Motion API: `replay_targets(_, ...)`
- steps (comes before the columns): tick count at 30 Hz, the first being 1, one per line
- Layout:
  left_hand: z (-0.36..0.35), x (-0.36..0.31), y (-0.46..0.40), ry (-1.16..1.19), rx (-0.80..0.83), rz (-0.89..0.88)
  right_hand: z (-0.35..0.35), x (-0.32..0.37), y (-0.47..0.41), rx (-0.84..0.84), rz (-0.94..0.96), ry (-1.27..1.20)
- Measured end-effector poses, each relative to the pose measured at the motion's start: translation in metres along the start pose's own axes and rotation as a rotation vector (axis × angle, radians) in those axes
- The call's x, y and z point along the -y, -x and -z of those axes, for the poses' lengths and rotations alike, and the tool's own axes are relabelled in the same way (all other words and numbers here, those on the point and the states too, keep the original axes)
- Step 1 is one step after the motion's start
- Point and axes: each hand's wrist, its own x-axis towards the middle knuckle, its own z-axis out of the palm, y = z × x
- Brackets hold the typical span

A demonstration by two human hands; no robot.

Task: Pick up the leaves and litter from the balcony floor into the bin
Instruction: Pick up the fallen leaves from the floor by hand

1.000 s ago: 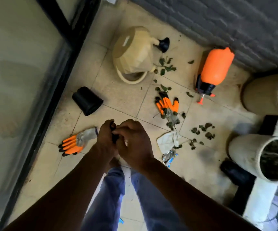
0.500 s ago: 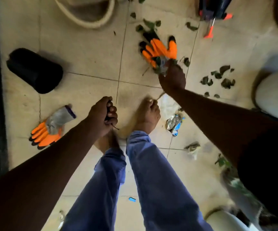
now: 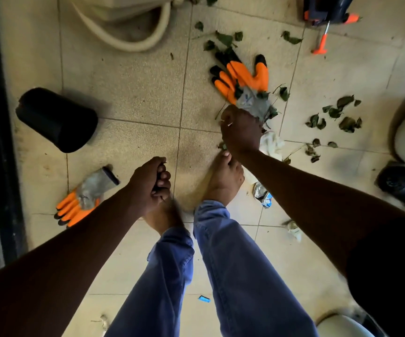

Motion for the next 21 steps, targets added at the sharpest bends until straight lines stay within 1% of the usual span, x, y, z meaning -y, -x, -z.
replay_targets(2,-0.003,-0.009,-0.001,-0.011,0.022,-0.005,-0.004,0.000,-0.011,-0.058,0.033,0.057)
replay_targets(4,-0.005,-0.018,-0.004,-0.016,0.042,-0.010,-0.005,-0.001,-0.037,-0.146,-0.068,0.044)
replay_targets(5,-0.005,-0.021,-0.007,-0.023,0.047,-0.019,-0.004,-0.002,-0.049,-0.144,-0.150,0.010)
replay_targets(7,-0.005,-0.025,-0.012,-0.037,0.042,-0.037,0.001,-0.003,-0.072,-0.119,-0.260,-0.277)
replay_targets(10,-0.005,-0.023,-0.016,-0.021,0.020,-0.029,0.000,-0.004,-0.068,-0.132,-0.350,-0.936)
replay_targets(11,-0.004,-0.021,-0.016,-0.009,0.013,-0.022,0.002,0.000,-0.066,-0.154,-0.303,-1.003)
replay_targets(12,-0.004,-0.019,-0.015,0.001,0.013,-0.013,0.002,0.003,-0.063,-0.213,-0.246,-0.968)
replay_targets(13,-0.004,-0.017,-0.013,0.007,0.016,-0.001,0.007,0.004,-0.056,-0.292,-0.183,-0.833)
replay_targets(14,-0.005,-0.014,-0.011,0.011,0.021,0.011,0.011,0.005,-0.046,-0.331,-0.036,-0.605)
replay_targets(15,-0.005,-0.012,-0.010,0.011,0.024,0.020,0.013,0.003,-0.041,-0.301,0.148,-0.335)
replay_targets(16,-0.006,-0.010,-0.008,0.009,0.026,0.025,0.015,0.004,-0.032,-0.187,0.173,-0.126)
replay_targets(17,-0.006,-0.009,-0.006,0.005,0.030,0.027,0.011,0.004,-0.024,-0.091,0.133,-0.004)
replay_targets(20,-0.007,-0.011,-0.006,0.005,0.042,0.026,-0.003,-0.001,-0.017,0.074,0.140,0.079)
replay_targets(21,-0.007,-0.013,-0.007,0.021,0.045,0.029,-0.005,-0.005,-0.022,0.103,0.155,0.113)
